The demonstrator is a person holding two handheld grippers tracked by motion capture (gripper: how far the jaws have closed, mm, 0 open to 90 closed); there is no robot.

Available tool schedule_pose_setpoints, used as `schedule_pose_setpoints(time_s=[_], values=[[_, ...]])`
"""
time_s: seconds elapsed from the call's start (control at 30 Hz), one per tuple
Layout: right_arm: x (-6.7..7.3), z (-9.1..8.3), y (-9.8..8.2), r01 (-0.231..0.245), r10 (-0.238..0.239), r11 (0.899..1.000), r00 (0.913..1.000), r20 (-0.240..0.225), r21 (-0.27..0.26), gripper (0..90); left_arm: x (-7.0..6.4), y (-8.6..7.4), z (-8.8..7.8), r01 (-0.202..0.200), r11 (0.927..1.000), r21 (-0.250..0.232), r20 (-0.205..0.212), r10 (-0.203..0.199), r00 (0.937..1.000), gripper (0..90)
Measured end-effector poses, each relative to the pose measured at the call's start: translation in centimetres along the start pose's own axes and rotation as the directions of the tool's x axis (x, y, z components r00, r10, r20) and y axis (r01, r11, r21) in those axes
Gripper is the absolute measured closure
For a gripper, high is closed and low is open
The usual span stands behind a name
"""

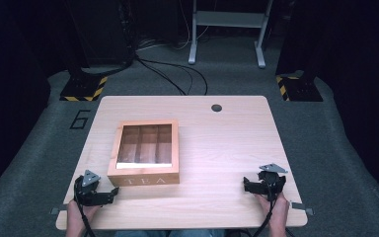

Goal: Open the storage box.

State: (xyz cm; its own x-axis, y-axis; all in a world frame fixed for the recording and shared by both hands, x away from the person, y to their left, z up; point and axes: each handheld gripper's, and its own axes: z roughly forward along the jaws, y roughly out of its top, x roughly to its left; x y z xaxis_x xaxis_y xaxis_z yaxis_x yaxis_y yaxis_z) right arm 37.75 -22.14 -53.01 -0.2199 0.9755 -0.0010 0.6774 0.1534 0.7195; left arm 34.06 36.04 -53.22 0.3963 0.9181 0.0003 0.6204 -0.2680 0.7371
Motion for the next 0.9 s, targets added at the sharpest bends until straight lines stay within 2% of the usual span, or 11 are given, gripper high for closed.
schedule_pose_setpoints(time_s=[0.37,0.63,0.77,0.8,0.9], values=[[-0.01,0.11,0.10,0.011,-0.011,1.000,0.9999,-0.008,0.001,0.0,-0.15,0.12,0.10,-0.008,1.0000,0.002,0.004,0.008,1.0000,6.7],[0.07,0.08,0.06,0.009,-0.009,1.000,0.9999,0.004,-0.004,0.0,-0.35,0.26,0.23,-0.009,1.0000,0.004,0.010,0.009,0.9999,6.8],[0.08,0.07,0.06,0.005,-0.005,1.000,1.0000,0.005,-0.001,0.0,-0.14,0.21,0.12,-0.006,0.9999,-0.010,0.036,0.006,0.9993,7.7],[0.07,0.08,0.06,0.007,-0.007,1.000,1.0000,0.004,-0.003,0.0,-0.09,0.16,0.03,0.005,0.9998,-0.019,0.057,-0.004,0.9983,7.7],[0.08,0.08,0.06,0.008,-0.008,1.000,1.0000,0.004,-0.005,0.0,-0.02,0.07,-0.28,0.008,0.9988,-0.048,0.085,-0.004,0.9964,12.3]])
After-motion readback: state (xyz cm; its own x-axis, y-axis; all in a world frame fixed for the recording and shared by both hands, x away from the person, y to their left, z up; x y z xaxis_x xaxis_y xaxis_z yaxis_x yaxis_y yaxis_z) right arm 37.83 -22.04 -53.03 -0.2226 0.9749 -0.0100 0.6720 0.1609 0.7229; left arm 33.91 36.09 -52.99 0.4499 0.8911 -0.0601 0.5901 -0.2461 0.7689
